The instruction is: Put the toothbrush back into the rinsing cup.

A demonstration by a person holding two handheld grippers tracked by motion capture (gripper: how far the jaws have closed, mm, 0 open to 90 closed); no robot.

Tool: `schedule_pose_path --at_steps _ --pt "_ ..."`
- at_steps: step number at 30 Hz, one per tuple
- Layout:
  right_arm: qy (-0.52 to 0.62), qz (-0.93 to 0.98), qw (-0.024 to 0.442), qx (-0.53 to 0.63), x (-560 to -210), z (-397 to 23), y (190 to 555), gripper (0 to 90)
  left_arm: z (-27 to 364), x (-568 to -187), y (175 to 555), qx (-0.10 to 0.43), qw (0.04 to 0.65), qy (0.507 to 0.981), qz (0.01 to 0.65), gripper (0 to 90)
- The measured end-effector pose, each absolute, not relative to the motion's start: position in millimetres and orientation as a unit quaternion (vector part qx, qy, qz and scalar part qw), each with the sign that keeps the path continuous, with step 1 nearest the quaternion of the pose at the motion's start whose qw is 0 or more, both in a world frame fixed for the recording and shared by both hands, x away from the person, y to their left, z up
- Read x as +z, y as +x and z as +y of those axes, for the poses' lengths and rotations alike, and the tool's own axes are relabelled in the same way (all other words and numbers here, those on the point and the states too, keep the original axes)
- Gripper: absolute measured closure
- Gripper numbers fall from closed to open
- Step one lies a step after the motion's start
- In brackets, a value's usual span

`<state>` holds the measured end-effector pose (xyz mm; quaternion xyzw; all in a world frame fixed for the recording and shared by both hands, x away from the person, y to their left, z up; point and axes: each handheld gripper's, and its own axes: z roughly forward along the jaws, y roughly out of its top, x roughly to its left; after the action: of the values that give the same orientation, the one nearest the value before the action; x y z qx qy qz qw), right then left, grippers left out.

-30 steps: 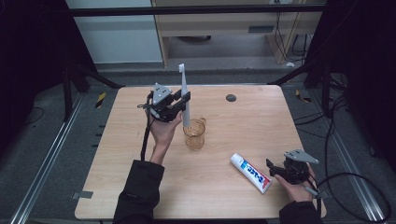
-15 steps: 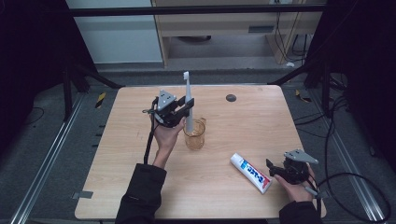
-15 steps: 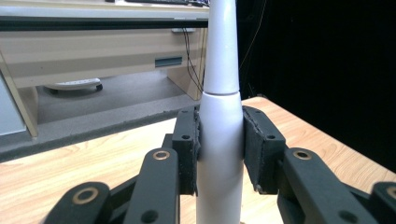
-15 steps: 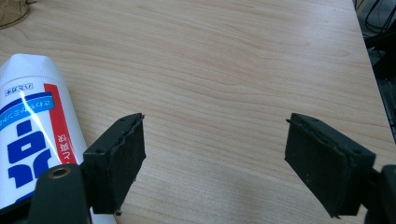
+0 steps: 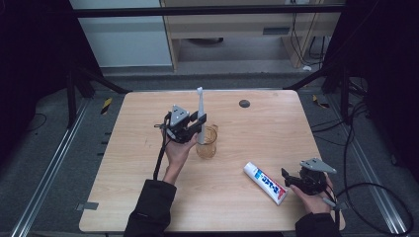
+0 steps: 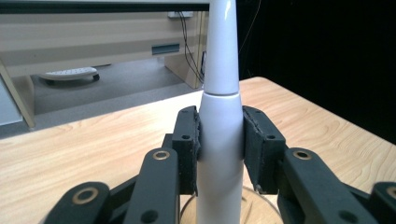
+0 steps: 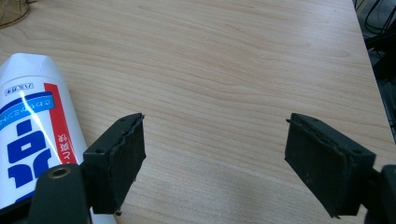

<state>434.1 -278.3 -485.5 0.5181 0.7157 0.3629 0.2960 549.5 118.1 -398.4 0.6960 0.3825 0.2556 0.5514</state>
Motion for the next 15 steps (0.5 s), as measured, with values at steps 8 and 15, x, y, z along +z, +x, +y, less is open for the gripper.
schedule_pose_path --at_steps 8,15 --pt "0.517 0.716 0.297 0.363 -485.5 -278.3 434.1 20.3 118.8 -414.0 544.3 0.256 0.544 0.703 0.38 67.5" --pt "0.517 0.716 0.297 0.362 -485.6 -277.9 434.2 20.3 120.9 -426.3 540.7 0.255 0.537 0.71 0.378 67.5"
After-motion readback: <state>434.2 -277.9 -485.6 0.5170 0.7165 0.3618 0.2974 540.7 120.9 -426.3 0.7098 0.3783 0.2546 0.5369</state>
